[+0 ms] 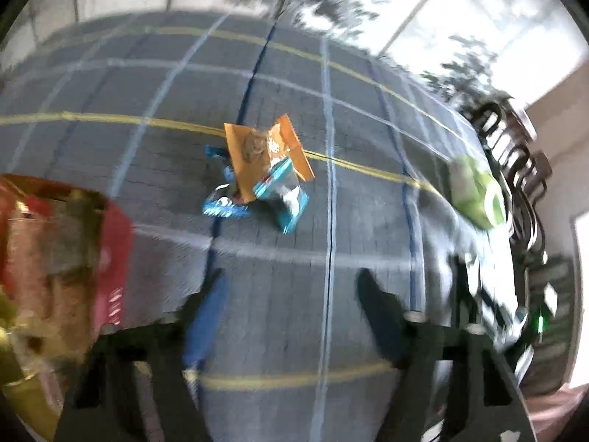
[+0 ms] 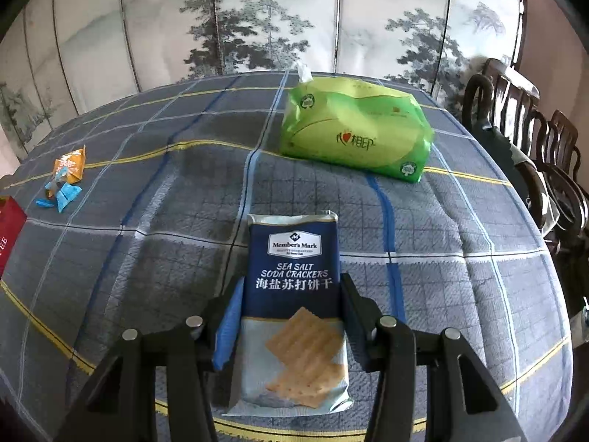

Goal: Organize snacks
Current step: 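Grasp the blue-wrapped candy with the left gripper while the right gripper holds the cracker pack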

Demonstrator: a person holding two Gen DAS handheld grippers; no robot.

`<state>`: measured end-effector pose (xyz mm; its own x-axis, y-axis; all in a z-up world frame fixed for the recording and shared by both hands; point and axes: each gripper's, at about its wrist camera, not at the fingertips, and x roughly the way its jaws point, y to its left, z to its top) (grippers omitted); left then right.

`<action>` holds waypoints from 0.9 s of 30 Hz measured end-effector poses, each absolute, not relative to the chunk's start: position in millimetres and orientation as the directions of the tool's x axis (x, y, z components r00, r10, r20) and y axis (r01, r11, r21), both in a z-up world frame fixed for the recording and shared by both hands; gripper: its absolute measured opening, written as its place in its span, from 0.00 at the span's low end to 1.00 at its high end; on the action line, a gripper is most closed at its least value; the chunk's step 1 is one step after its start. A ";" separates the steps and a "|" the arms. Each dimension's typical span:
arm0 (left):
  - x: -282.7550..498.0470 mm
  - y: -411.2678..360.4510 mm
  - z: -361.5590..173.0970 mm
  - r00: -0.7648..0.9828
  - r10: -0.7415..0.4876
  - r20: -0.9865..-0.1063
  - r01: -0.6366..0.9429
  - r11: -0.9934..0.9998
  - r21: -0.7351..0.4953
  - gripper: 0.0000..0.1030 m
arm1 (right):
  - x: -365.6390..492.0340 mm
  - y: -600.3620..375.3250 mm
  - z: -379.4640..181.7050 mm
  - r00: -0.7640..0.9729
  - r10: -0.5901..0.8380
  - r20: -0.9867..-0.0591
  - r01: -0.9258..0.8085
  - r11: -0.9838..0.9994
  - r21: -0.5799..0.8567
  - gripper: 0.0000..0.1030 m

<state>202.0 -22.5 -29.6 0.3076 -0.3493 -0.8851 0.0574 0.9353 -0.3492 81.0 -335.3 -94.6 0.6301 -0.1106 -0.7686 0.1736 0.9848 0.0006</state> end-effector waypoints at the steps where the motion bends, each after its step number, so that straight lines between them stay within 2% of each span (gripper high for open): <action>1: 212.8 -26.4 -34.6 0.293 -0.351 -0.889 0.044 0.934 -0.354 0.47 | 81.9 -336.6 -95.2 0.630 -0.103 -0.770 0.172 0.985 0.010 0.49; 9: 249.4 -40.0 -58.1 0.269 -0.279 -0.922 -0.044 0.953 -0.301 0.44 | 78.5 -346.6 -95.5 0.653 -0.023 -0.757 0.156 0.982 0.105 0.49; 17: 265.9 -49.1 -67.7 0.289 -0.222 -0.931 -0.082 0.964 -0.255 0.44 | 76.4 -345.3 -95.2 0.662 0.016 -0.749 0.135 0.981 0.140 0.49; 20: 269.7 -51.9 -69.1 0.303 -0.204 -0.931 -0.081 0.968 -0.238 0.34 | 75.6 -346.2 -95.1 0.665 0.024 -0.747 0.135 0.979 0.151 0.49; 21: 270.0 -53.7 -68.8 0.310 -0.180 -0.934 -0.078 0.974 -0.213 0.25 | 75.4 -346.6 -95.0 0.665 0.025 -0.746 0.135 0.979 0.153 0.49; 27: 247.3 -58.2 -66.9 0.301 -0.183 -0.936 -0.036 0.979 -0.203 0.22 | 75.6 -349.0 -95.1 0.667 0.030 -0.744 0.140 0.976 0.166 0.49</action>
